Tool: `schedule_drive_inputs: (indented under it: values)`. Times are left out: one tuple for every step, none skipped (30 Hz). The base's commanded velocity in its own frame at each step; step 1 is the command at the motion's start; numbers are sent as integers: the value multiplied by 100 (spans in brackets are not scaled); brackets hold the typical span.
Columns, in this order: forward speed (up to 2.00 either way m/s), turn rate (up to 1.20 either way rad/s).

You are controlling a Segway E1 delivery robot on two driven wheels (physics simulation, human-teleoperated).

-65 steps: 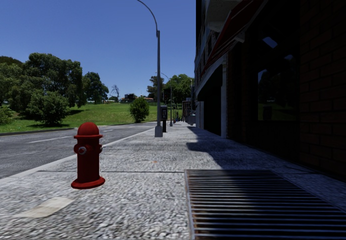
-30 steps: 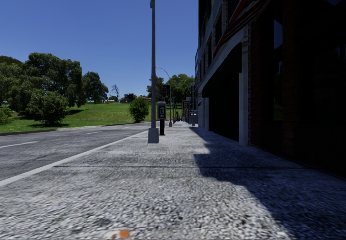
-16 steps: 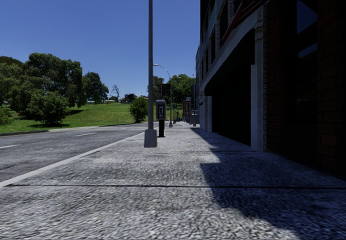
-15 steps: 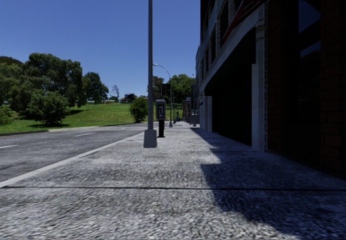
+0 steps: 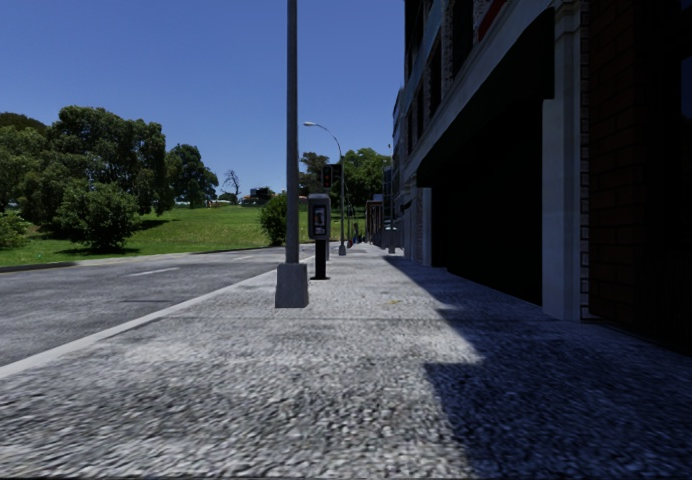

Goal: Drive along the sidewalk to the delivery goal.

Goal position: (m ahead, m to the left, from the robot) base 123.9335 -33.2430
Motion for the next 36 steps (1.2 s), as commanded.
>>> schedule_drive_inputs:
  values:
    - [196, 0]
    - [196, 0]
    - [196, 0]
    - [196, 0]
    - [196, 0]
    - [196, 0]
    - [196, 0]
    - [196, 0]
    - [196, 0]
    - [196, 0]
    - [196, 0]
    - [196, 0]
    - [196, 0]
    - [196, 0]
    - [196, 0]
    - [196, 0]
    - [196, 0]
    - [196, 0]
    - [196, 0]
    - [196, 0]
    - [196, 0]
    - [196, 0]
    - [196, 0]
    - [196, 0]
    - [196, 0]
    - [196, 0]
    - [196, 0]
    - [196, 0]
    - [196, -10]
    - [196, -10]
    - [196, -17]
    - [196, -26]
    - [196, -33]
    - [196, -33]
    - [196, -36]
    - [196, -38]
